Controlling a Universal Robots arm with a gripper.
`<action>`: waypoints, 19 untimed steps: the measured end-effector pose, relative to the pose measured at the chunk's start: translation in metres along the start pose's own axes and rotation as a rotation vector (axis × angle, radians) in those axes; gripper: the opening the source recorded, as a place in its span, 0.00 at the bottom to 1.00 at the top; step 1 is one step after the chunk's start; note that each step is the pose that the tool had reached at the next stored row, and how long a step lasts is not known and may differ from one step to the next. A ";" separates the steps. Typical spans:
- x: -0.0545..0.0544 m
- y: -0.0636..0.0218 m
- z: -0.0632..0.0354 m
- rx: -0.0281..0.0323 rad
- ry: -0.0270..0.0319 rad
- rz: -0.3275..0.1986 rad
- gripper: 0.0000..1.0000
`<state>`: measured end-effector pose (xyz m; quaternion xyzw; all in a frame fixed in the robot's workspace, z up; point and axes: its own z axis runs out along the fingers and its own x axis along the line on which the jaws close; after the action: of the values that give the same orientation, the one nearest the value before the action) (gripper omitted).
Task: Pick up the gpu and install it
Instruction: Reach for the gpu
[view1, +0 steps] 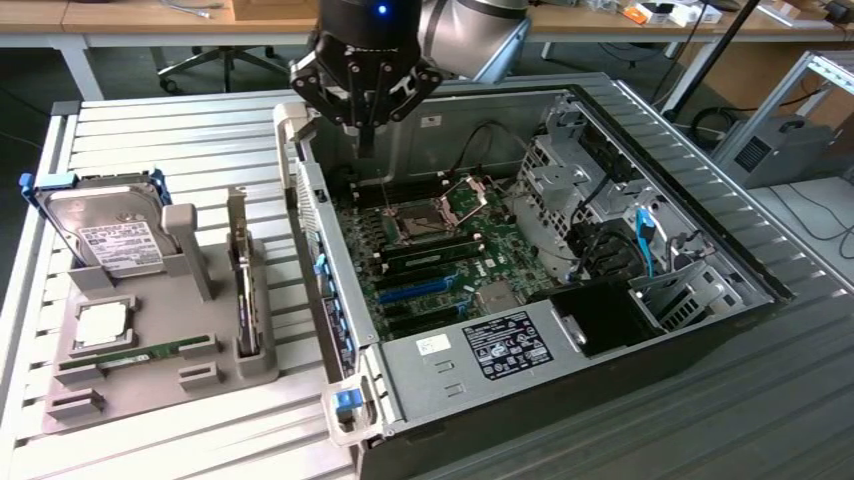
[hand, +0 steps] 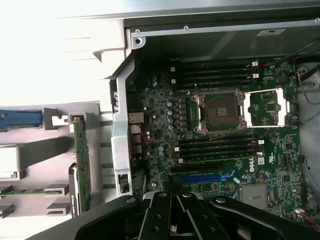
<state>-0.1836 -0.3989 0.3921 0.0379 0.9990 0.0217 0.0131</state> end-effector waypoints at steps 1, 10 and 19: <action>0.001 -0.0001 -0.0001 0.0000 0.0001 0.000 0.11; 0.017 -0.0013 -0.0003 0.0000 0.0000 0.000 0.11; 0.032 -0.0025 0.0000 0.0000 0.0000 0.000 0.11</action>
<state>-0.2160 -0.3990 0.3912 0.0378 0.9990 0.0217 0.0131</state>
